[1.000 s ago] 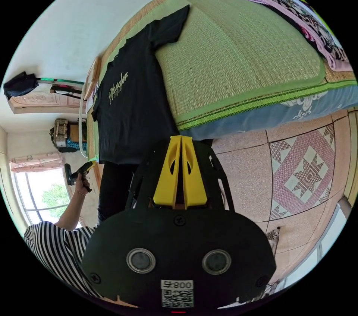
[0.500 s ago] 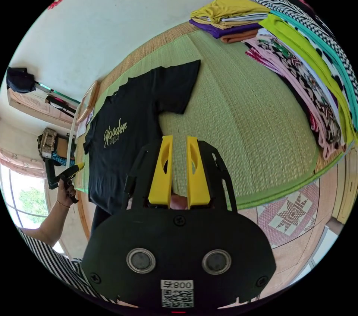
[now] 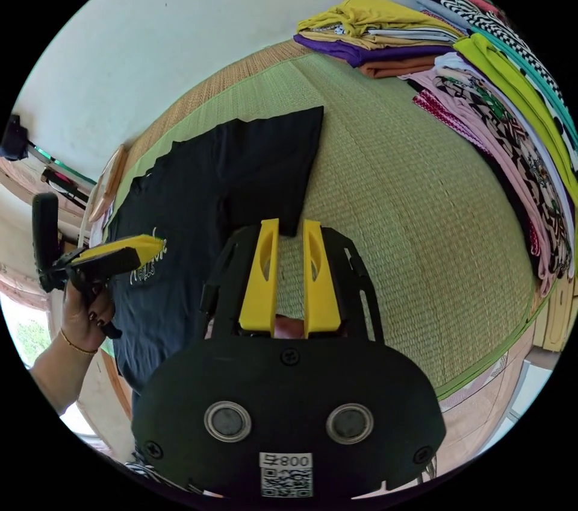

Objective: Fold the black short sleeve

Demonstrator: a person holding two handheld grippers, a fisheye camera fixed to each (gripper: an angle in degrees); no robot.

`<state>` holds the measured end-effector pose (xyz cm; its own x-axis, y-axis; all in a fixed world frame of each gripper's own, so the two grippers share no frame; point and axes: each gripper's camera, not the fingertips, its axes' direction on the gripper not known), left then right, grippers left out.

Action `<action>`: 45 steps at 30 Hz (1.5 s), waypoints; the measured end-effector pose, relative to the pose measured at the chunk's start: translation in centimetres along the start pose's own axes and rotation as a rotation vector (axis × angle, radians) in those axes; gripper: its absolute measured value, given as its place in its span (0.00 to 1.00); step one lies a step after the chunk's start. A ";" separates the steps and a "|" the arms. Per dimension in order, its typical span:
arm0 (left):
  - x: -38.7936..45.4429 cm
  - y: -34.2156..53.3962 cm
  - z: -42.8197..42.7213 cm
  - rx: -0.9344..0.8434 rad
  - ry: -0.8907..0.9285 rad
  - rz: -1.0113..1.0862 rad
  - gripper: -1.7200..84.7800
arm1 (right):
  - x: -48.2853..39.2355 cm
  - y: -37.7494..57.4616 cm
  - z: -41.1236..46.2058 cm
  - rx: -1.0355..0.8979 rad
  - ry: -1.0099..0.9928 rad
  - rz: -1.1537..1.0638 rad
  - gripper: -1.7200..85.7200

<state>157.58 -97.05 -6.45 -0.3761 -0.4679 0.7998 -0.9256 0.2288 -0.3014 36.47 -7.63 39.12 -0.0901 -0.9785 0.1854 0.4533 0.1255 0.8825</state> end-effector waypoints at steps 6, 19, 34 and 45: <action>2.3 -9.4 0.7 0.008 0.003 0.051 0.08 | -1.5 1.2 0.7 0.038 0.047 -0.038 0.09; 9.0 -30.3 5.9 -0.125 -0.205 0.247 0.12 | -0.2 1.8 1.4 0.065 0.009 -0.050 0.06; 8.3 -37.3 1.1 -0.005 -0.180 0.209 0.03 | 3.9 1.6 1.5 0.089 -0.116 -0.036 0.05; 1.1 -36.0 -9.6 0.256 0.014 -0.008 0.03 | 2.5 1.3 -0.6 0.229 -0.341 -0.214 0.04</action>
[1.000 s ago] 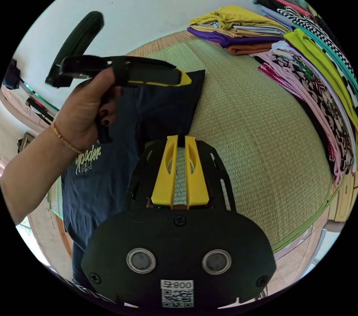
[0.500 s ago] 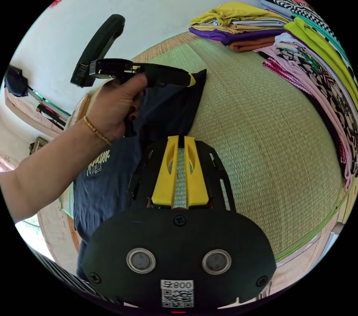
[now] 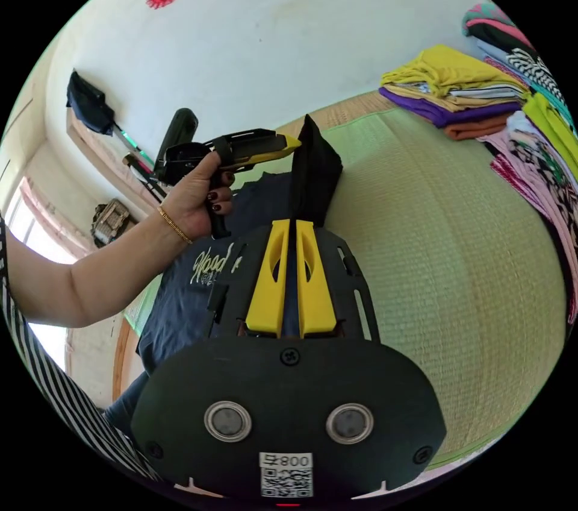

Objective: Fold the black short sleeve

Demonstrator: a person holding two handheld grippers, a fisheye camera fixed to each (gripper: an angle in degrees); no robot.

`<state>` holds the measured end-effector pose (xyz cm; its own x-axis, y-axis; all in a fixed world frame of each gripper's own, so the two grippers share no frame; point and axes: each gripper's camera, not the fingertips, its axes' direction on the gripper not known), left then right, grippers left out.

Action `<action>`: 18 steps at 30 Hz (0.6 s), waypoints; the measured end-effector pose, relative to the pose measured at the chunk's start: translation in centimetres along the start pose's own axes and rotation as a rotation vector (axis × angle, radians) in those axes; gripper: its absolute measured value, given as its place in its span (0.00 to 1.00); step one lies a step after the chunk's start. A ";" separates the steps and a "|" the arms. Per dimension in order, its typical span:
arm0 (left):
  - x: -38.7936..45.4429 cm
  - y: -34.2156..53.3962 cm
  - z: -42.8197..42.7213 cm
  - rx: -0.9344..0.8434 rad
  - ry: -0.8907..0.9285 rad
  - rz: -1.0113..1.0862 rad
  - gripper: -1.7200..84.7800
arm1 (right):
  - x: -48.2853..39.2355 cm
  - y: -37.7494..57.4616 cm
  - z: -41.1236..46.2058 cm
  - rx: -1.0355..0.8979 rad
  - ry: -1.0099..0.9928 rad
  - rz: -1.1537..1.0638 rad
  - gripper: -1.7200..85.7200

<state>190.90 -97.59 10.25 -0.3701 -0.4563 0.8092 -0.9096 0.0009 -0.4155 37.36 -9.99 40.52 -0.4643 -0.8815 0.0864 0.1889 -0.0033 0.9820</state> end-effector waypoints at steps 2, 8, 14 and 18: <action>-2.0 0.7 -1.9 0.026 -0.002 -0.050 0.03 | -0.1 -0.1 0.8 -0.027 -0.036 -0.023 0.04; -7.0 2.7 -4.1 0.010 -0.038 -0.183 0.05 | -0.1 -0.7 3.9 -0.159 -0.078 -0.081 0.04; -9.5 3.5 -6.6 0.080 -0.050 -0.258 0.09 | 0.6 -1.3 5.3 -0.221 -0.082 -0.107 0.03; -9.3 3.2 -6.8 0.053 -0.034 -0.213 0.09 | 1.3 -1.9 6.4 -0.262 -0.110 -0.114 0.02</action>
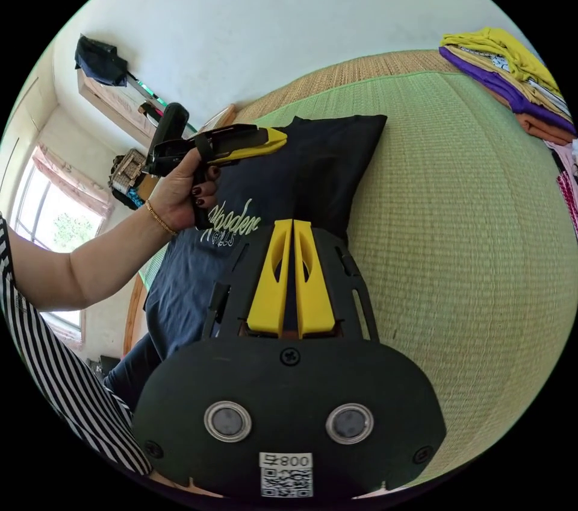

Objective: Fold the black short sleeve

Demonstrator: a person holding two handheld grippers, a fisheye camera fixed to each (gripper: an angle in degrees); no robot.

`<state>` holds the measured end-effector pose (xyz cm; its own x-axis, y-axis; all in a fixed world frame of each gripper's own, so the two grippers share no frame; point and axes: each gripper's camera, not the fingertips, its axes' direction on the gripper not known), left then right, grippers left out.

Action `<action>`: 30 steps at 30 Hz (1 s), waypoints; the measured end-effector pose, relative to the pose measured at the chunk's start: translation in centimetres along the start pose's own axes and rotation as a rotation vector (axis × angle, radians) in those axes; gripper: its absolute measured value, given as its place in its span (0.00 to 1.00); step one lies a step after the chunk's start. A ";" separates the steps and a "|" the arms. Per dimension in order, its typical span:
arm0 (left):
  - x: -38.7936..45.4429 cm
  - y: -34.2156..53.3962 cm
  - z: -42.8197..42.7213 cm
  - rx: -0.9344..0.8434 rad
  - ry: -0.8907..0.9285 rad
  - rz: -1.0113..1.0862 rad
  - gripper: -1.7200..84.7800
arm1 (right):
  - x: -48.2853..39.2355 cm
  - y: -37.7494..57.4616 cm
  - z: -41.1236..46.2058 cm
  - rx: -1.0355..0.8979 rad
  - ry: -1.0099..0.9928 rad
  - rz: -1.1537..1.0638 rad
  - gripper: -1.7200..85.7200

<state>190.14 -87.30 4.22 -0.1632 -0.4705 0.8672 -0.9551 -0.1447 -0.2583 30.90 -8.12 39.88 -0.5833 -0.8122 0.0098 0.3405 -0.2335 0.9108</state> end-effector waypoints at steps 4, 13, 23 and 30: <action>1.5 -0.9 1.9 -0.127 -0.039 0.116 0.09 | 0.2 -0.7 0.7 -0.043 -0.013 -0.030 0.02; 1.8 -0.9 3.3 -0.254 -0.201 0.199 0.04 | 2.2 -2.0 -0.5 0.022 0.002 0.009 0.02; 2.0 -1.3 2.3 -0.237 -0.255 0.208 0.02 | 2.9 -4.2 2.6 -0.193 -0.098 -0.061 0.02; 2.3 -1.5 1.5 -0.173 -0.267 0.229 0.02 | 4.3 -5.0 0.5 -0.056 -0.126 -0.019 0.02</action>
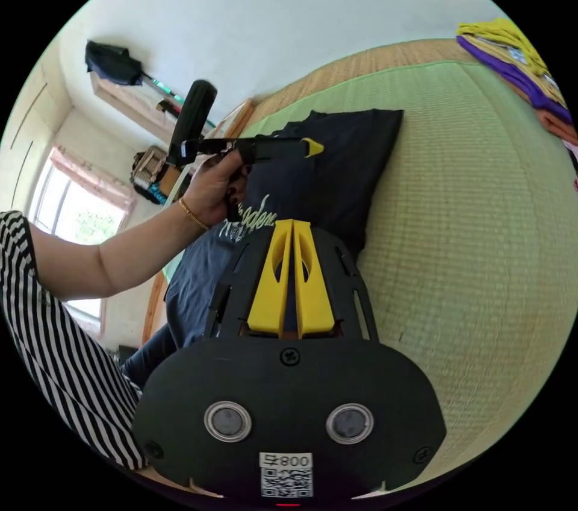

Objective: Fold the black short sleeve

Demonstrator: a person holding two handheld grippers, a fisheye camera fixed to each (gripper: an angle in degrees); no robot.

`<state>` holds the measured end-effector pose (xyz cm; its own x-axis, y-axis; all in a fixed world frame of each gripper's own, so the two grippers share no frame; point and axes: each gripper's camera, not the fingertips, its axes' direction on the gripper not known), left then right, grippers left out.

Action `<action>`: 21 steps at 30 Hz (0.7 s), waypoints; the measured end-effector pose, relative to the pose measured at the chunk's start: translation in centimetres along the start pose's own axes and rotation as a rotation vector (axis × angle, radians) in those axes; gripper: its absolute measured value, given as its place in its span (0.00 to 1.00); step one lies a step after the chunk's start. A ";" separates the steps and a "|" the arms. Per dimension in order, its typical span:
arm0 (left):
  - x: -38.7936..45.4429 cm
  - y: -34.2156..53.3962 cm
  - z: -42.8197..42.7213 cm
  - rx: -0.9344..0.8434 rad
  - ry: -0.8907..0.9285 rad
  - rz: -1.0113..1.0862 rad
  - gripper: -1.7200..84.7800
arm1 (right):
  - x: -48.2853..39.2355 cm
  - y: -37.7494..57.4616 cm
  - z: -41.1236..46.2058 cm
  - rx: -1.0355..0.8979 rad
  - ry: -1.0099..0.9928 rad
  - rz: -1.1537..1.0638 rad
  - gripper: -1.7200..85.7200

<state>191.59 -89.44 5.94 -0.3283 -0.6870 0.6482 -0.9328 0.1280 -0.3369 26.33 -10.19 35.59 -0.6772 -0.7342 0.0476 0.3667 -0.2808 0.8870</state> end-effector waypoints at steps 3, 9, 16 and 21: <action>-0.5 0.4 0.8 -0.033 -0.068 -0.012 0.02 | 1.6 0.1 -0.3 0.037 0.081 0.100 0.02; -0.6 1.5 0.0 0.045 0.003 -0.031 0.02 | 2.2 -0.7 0.9 -0.034 0.153 0.128 0.02; -0.8 2.3 1.3 0.004 -0.006 -0.034 0.02 | 2.8 -1.1 1.1 -0.032 0.121 0.133 0.02; -0.9 3.4 2.0 -0.010 -0.100 0.001 0.03 | 2.8 -1.6 1.3 -0.048 0.126 0.117 0.02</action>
<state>188.97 -89.80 2.86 -0.3133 -0.7547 0.5764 -0.9342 0.1358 -0.3300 23.06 -11.01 34.91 -0.5443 -0.8342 0.0885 0.4704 -0.2162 0.8556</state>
